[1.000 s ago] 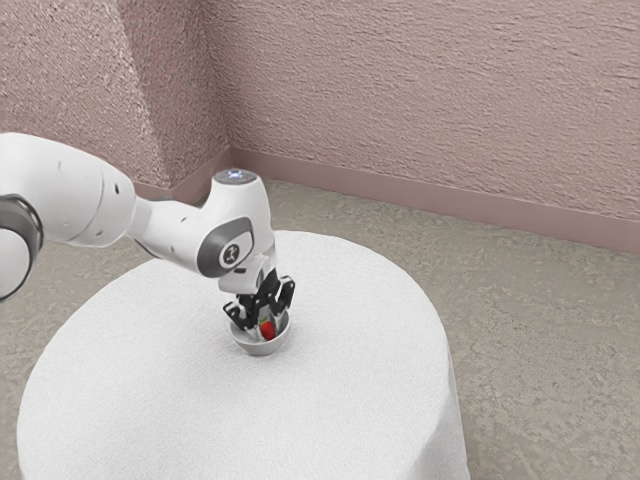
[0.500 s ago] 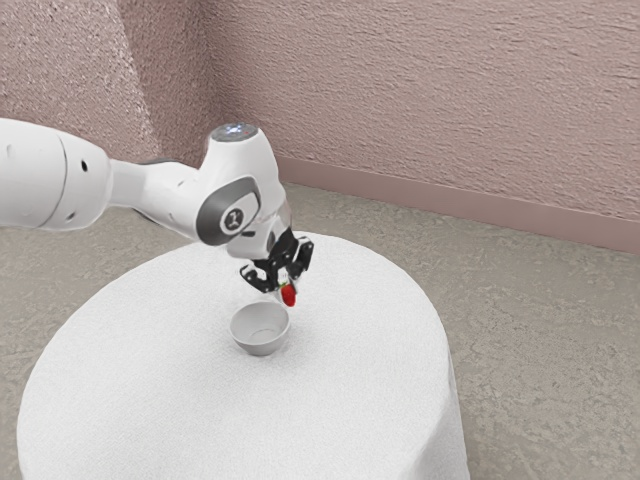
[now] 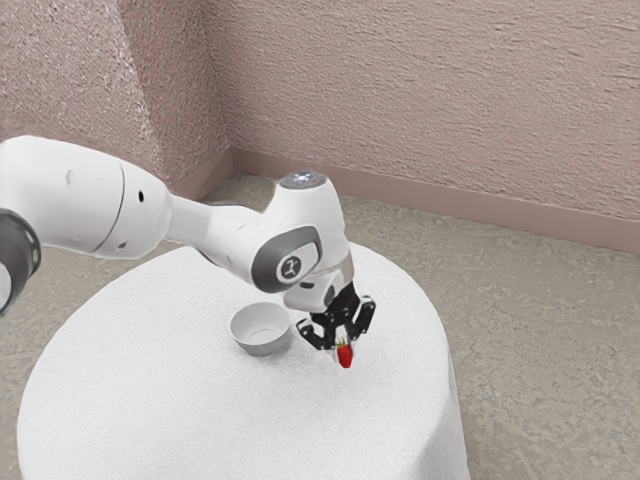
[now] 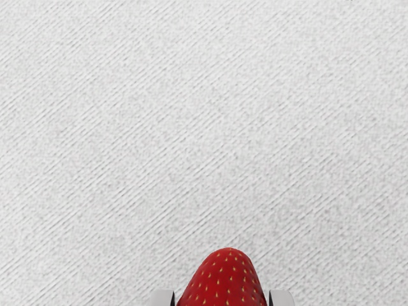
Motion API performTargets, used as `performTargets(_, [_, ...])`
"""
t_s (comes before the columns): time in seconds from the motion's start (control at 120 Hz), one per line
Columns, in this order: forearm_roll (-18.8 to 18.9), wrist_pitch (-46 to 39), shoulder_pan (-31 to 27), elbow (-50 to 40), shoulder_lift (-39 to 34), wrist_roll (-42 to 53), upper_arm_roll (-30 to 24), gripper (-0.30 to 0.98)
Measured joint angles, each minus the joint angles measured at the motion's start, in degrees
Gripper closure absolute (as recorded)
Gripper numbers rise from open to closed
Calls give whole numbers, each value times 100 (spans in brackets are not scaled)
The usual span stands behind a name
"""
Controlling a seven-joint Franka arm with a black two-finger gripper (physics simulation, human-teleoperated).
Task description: Take strawberry from the bowl
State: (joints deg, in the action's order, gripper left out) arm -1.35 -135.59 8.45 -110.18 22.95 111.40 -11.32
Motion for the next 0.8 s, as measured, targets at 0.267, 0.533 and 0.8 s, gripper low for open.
performTargets(0.267, [85,83,53,12,23,-124,-1,22])
performTargets(0.533, [282,1262,-51,-14,-1737,-1454,548,6])
performTargets(0.8, [574,3522,-458,894,-2424,-4138,1197,2])
